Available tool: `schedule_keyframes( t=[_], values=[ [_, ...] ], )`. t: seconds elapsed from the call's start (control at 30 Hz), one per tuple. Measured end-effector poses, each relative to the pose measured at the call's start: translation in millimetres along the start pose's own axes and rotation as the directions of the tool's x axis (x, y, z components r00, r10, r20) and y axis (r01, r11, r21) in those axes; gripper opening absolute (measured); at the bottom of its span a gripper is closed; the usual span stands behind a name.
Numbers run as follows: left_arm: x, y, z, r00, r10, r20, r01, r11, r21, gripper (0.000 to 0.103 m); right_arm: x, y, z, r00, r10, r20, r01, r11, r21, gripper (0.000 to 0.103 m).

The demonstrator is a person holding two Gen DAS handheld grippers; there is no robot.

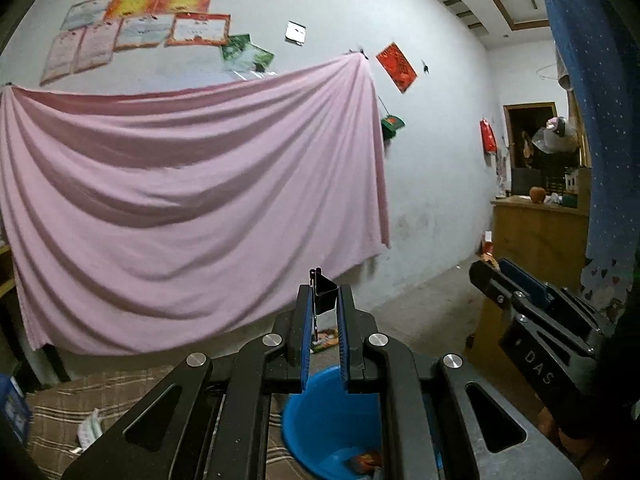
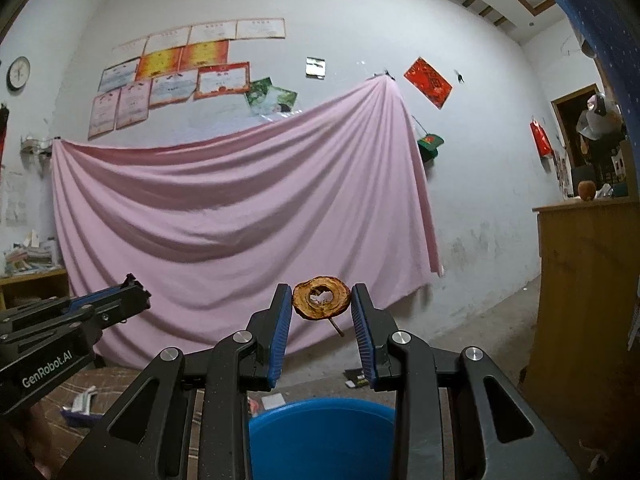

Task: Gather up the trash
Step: 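Carry the orange lid over the blue bucket and open the right tool, then move both tools back over the bed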

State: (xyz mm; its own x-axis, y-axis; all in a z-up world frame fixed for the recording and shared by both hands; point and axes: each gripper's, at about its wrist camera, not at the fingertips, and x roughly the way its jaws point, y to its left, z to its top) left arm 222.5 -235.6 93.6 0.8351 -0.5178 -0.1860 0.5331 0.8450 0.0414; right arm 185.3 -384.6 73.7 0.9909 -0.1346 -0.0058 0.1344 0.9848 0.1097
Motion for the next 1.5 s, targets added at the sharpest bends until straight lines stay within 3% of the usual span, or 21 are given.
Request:
schedule_keyframes(
  t=[0.37, 0.73, 0.9, 1.1, 1.33, 1.5],
  values=[
    [43.4, -8.1, -10.9, 0.988, -0.069, -0.136, 0.061, 0.996, -0.065, 0.009, 18.2, -16.6, -23.1, 0.995, -0.008, -0.104, 0.009, 1.0, 0.003, 0.029],
    [65.7, -4.0, -9.1, 0.965, -0.097, -0.245, 0.064, 0.988, -0.141, 0.011, 34.0, -21.6, -37.2, 0.981, 0.003, -0.193, 0.0, 1.0, 0.018, 0.029],
    [70.0, 0.9, -10.3, 0.957, -0.097, -0.273, 0.05, 0.984, -0.173, 0.024, 39.2, -22.0, -41.7, 0.974, 0.006, -0.226, -0.002, 1.0, 0.02, 0.035],
    [67.2, 7.3, -10.5, 0.957, -0.071, -0.282, 0.016, 0.981, -0.192, 0.027, 41.4, -22.7, -41.9, 0.971, 0.008, -0.238, -0.002, 1.0, 0.025, 0.043],
    [52.8, 15.2, -11.0, 0.964, -0.031, -0.263, -0.023, 0.98, -0.199, 0.037, 39.4, -19.1, -38.5, 0.972, 0.012, -0.233, -0.006, 1.0, 0.026, 0.047],
    [37.2, 26.2, -7.8, 0.972, 0.005, -0.235, -0.056, 0.976, -0.21, 0.052, 36.2, -12.9, -32.6, 0.975, 0.016, -0.221, -0.011, 1.0, 0.023, 0.051]
  ],
)
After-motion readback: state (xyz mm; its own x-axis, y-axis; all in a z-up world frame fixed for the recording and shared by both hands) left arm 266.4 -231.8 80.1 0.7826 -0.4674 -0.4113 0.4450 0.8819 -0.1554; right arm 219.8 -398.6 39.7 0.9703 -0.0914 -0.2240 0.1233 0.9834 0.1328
